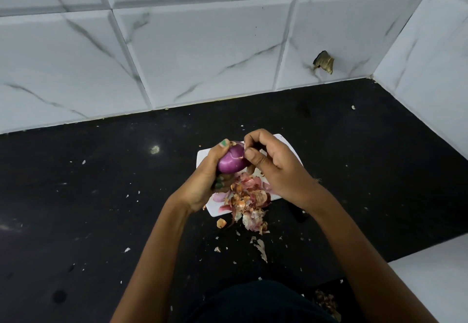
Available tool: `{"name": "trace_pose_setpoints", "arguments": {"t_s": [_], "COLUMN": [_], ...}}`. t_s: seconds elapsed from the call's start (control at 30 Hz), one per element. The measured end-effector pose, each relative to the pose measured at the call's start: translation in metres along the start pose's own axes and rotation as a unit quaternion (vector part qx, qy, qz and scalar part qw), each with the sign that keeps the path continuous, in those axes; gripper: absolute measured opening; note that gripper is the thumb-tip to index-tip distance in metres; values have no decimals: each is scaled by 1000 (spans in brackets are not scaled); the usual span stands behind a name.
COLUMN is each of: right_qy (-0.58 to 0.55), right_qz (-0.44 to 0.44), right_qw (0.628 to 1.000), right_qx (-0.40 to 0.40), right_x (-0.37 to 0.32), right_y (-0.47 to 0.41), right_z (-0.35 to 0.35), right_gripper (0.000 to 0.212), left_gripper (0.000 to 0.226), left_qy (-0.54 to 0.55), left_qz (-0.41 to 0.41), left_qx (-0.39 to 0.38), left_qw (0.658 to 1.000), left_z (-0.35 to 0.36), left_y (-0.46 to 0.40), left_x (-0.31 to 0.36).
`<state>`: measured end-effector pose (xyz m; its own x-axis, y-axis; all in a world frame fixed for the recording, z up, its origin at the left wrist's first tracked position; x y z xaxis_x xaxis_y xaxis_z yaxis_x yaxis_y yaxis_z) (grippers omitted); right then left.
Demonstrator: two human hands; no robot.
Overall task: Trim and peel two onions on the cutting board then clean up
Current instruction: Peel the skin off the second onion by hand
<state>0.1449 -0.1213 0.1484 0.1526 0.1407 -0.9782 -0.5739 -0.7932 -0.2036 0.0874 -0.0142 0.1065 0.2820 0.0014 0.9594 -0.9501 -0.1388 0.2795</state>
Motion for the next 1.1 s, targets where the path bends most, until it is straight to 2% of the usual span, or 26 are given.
{"name": "trace_pose_setpoints", "arguments": {"t_s": [0.13, 0.2, 0.3, 0.43, 0.57, 0.63, 0.7, 0.83, 0.9, 1.0, 1.1], "right_qy": [-183, -223, -183, -53, 114, 154, 166, 141, 144, 120, 170], "right_qz": [24, 26, 26, 75, 131, 145, 132, 93, 79, 89, 117], "right_qw": [982, 972, 976, 990, 980, 974, 973, 980, 980, 981, 975], "right_qx": [34, 73, 116, 106, 94, 78, 86, 110, 115, 128, 86], "right_x": [-1, 0, 2, 13, 28, 29, 24, 15, 12, 10, 10], "right_y": [1, 1, 3, 6, 10, 11, 10, 5, 3, 2, 5], "right_z": [-5, -10, -21, -31, -37, -36, -35, -34, -33, -34, -32], "right_gripper": [9, 8, 7, 12, 19, 27, 27, 10, 10, 5, 16], "left_gripper": [51, 56, 64, 76, 64, 53, 48, 47, 45, 45, 44], "left_qy": [80, 114, 119, 107, 95, 102, 99, 43, 14, -23, -46], "left_qz": [-7, -2, 12, 3, -2, -4, -16, -36, -40, -41, -39], "left_qx": [-20, -33, -42, -6, 27, 42, 59, 83, 98, 114, 129], "left_qw": [997, 993, 992, 994, 995, 994, 993, 995, 994, 992, 990], "left_z": [-3, -2, -3, -4, -5, -5, -6, -9, -10, -11, -12], "left_y": [-1, -2, -2, -1, 0, 0, 0, -1, -2, -4, -5], "left_x": [-6, -8, -8, -8, -8, -7, -7, -10, -10, -10, -12]}}
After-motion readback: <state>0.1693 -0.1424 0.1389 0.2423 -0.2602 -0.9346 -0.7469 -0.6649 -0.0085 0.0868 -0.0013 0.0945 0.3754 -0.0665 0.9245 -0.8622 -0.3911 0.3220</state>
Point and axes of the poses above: each hand's wrist, its own y-axis away from the middle knuckle, its own z-axis out of the palm, x = y × z, the point moved 5 cm from there along -y, towards the middle knuckle, and after that the axes turned 14 degrees about -y, right-handed, at the moved point
